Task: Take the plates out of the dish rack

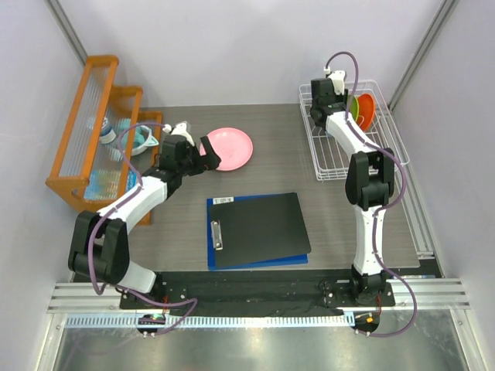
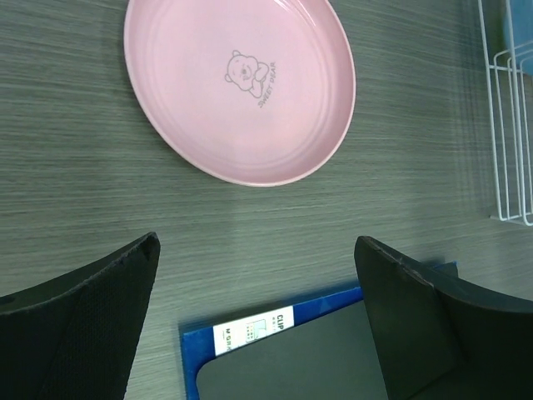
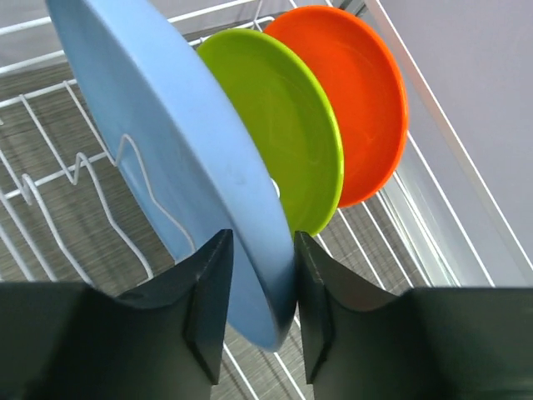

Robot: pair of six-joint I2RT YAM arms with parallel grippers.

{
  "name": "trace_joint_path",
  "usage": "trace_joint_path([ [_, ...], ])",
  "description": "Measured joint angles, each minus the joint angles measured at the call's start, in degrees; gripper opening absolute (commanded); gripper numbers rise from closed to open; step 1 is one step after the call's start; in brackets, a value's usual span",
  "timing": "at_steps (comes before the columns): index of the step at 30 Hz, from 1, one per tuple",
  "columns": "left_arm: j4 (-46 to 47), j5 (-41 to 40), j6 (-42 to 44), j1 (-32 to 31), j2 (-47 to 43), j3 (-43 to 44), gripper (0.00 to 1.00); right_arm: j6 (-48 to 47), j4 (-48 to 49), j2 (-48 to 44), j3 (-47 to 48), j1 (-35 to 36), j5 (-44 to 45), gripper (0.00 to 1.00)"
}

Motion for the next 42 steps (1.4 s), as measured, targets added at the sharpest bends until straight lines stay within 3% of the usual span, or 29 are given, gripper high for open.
trace_joint_path([
  [1,0.0,-0.2,0.2,0.0,-0.4,-0.1,0.99,-0.1,0.2,0.0,0.0,0.0,0.5,0.21],
  [3,0.0,-0.6,0.4,0.0,-0.7,-0.2,0.99,-0.9,0.2,-0.1,0.0,0.1,1.6,0.16],
  [4,0.0,-0.7,0.5,0.0,-0.7,-0.3,1.0,-1.7,0.2,-0.1,0.0,0.1,2.4,0.01],
  [20,-0.4,-1.8,0.6,-0.9,-1.6,-1.6,0.99,-8.7,7.1,-4.6,-6.4,4.7,11.9,0.01],
  [31,-0.9,-0.7,0.3,-1.1,-6.6,-2.2,0.99,-7.5,7.3,-22.4,-11.6,8.7,13.7,0.03],
  [37,2.2,3.9,-1.6,-1.3,-8.2,-4.3,0.99,2.3,0.0,-34.8,-16.4,13.2,3.2,0.03],
  [42,7.3,8.0,-4.2,-1.7,-9.4,-6.5,0.99,11.2,-3.8,-43.1,-26.7,14.4,-9.8,0.03],
])
